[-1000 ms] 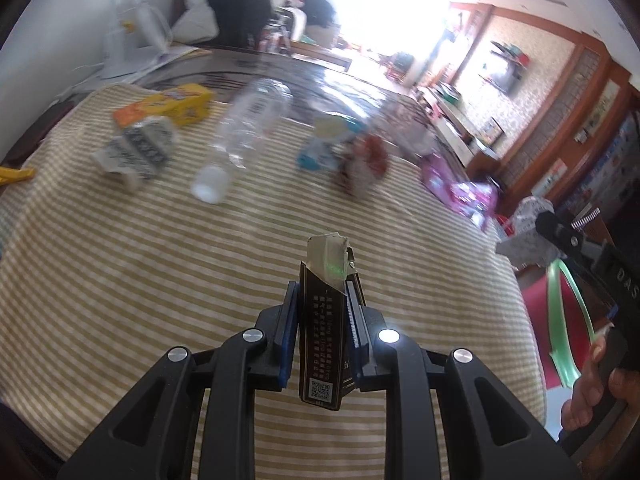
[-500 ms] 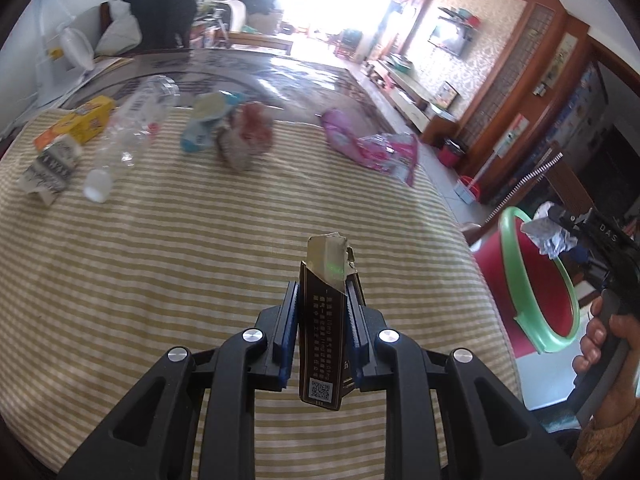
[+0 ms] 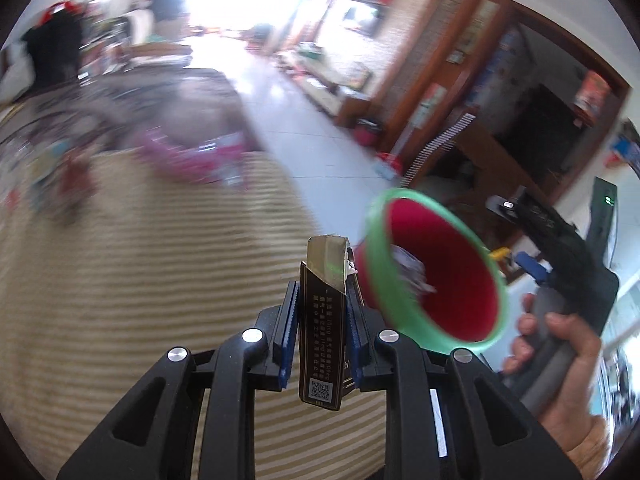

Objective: Collect trash
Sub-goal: 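Drop crumpled foil and brown box into red bucket with both tools, then grasp white paper cup with left tool while right tool moves to bottle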

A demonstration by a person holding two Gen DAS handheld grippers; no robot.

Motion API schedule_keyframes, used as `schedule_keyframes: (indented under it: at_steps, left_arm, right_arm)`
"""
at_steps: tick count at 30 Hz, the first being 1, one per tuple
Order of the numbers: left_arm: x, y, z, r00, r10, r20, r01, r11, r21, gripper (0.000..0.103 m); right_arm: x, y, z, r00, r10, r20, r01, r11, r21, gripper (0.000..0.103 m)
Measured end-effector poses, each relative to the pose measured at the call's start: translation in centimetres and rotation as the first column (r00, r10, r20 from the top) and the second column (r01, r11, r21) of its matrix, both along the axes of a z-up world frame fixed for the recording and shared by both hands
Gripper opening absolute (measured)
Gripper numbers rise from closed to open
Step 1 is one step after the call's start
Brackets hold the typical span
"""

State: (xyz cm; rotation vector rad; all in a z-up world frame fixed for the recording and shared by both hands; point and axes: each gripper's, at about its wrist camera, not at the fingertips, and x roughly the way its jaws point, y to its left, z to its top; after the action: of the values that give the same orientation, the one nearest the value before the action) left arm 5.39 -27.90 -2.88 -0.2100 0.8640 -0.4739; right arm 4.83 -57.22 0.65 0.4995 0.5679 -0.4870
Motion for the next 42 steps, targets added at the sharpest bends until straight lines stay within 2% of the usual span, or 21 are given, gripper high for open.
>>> schedule_keyframes:
  at_steps: [6,11,13,14,16,18,20,23,26,30,35,38,42]
  left_arm:
    - [1.6,-5.7,0.3,0.995,-0.096,-0.002,0.096,0.995,-0.03,0.019]
    - [3.1,-9.9,1.0,0.984,-0.178,0.008,0.178,0.984,-0.012,0.021]
    - [3.5,-11.0,0.9,0.98,-0.198,-0.004,0.198,0.98,0.013,0.052]
    - [3.2,-11.0,1.2,0.982,-0.187,0.002,0.187,0.982,0.01,0.064]
    - [2.4,-9.7,1.5,0.986,-0.164,0.033,0.165,0.986,-0.027,0.063]
    - [1.9,-7.9,1.2,0.989,-0.144,0.017,0.144,0.99,-0.01,0.063]
    - [1.4,-5.6,0.9,0.995,-0.103,0.004,0.103,0.994,-0.03,0.063]
    - [0.7,0.0,-0.1,1.0,0.009,-0.027,-0.01,0.999,-0.033,0.063]
    - [0.3,4.6,-1.1,0.992,0.114,-0.049,-0.115,0.993,-0.015,0.063]
    - [-0.4,11.7,-2.6,0.962,0.264,-0.064,-0.262,0.964,0.035,0.063]
    - [-1.1,19.5,-3.4,0.91,0.411,-0.057,-0.403,0.909,0.107,0.063]
    - [-1.6,25.0,-3.3,0.86,0.507,-0.061,-0.497,0.859,0.125,0.063]
    - [-2.4,32.4,-2.4,0.769,0.638,-0.042,-0.631,0.768,0.112,0.063]
  right_arm:
    - [-2.1,-2.9,0.2,0.986,-0.155,0.055,0.152,0.987,0.054,0.098]
    - [-2.6,-3.9,0.2,0.973,-0.219,0.07,0.215,0.975,0.057,0.098]
    - [-2.4,-3.8,0.1,0.976,-0.21,0.067,0.206,0.977,0.056,0.098]
    - [-2.3,-3.5,0.2,0.978,-0.201,0.064,0.198,0.979,0.05,0.098]
    - [-1.7,-3.0,0.3,0.984,-0.172,0.051,0.171,0.985,0.022,0.098]
    - [-1.3,-2.5,0.4,0.987,-0.154,0.05,0.154,0.988,0.003,0.098]
    - [-1.0,-2.0,0.5,0.989,-0.136,0.051,0.136,0.991,-0.004,0.098]
    - [-0.5,-0.9,0.6,0.994,-0.097,0.057,0.097,0.995,-0.002,0.098]
    - [0.1,0.3,0.8,0.997,-0.061,0.049,0.062,0.998,-0.012,0.098]
    - [1.3,2.6,0.8,1.0,0.005,0.03,-0.004,1.0,-0.019,0.098]
    - [2.8,5.7,1.1,0.996,0.085,0.007,-0.085,0.995,-0.059,0.098]
    - [3.7,7.7,1.0,0.991,0.132,-0.017,-0.132,0.989,-0.071,0.098]
    - [5.0,10.6,0.9,0.98,0.195,-0.04,-0.198,0.976,-0.09,0.098]
